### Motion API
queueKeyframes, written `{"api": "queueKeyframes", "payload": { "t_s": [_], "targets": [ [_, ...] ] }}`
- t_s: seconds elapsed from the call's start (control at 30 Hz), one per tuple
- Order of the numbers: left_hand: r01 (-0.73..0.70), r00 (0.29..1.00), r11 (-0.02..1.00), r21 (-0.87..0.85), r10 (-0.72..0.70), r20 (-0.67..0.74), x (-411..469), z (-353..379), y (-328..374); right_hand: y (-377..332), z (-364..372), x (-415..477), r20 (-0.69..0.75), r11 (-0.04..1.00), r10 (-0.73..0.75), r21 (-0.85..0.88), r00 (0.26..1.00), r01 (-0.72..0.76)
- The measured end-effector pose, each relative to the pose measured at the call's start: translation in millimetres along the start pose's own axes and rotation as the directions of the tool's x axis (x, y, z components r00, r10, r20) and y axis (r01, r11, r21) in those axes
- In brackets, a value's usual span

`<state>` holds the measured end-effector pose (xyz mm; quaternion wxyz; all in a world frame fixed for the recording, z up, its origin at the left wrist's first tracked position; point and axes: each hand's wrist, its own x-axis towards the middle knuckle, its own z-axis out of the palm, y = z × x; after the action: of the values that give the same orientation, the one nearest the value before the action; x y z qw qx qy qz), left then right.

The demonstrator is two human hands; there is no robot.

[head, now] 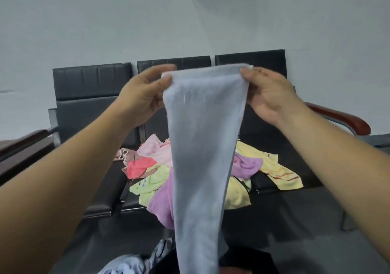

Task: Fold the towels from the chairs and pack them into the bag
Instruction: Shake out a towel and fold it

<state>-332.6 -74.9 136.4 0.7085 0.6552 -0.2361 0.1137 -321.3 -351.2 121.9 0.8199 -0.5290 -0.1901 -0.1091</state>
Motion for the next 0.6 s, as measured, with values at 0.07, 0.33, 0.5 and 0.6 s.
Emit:
{"api": "queueKeyframes", "payload": {
  "t_s": [0.07, 0.33, 0.5, 0.6],
  "targets": [
    [0.057, 0.998, 0.966, 0.254, -0.065, 0.021, 5, -2, 10, -9, 0, 6, 0.023, 0.995, 0.009, -0.098, 1.0, -0.007],
    [0.054, 0.997, 0.867, 0.495, -0.019, -0.076, 1, -1, -6, 11, -3, 7, -0.109, 0.756, -0.06, -0.654, 0.992, -0.026],
    [0.072, 0.994, 0.896, 0.439, -0.03, -0.101, -11, 2, -18, 22, -6, -3, -0.021, 0.84, 0.117, -0.531, 0.993, -0.111],
    [0.095, 0.994, 0.93, 0.354, -0.073, -0.077, -17, 10, -26, 34, -1, -10, 0.083, 0.934, 0.167, -0.334, 0.982, -0.131]
  ]
}}
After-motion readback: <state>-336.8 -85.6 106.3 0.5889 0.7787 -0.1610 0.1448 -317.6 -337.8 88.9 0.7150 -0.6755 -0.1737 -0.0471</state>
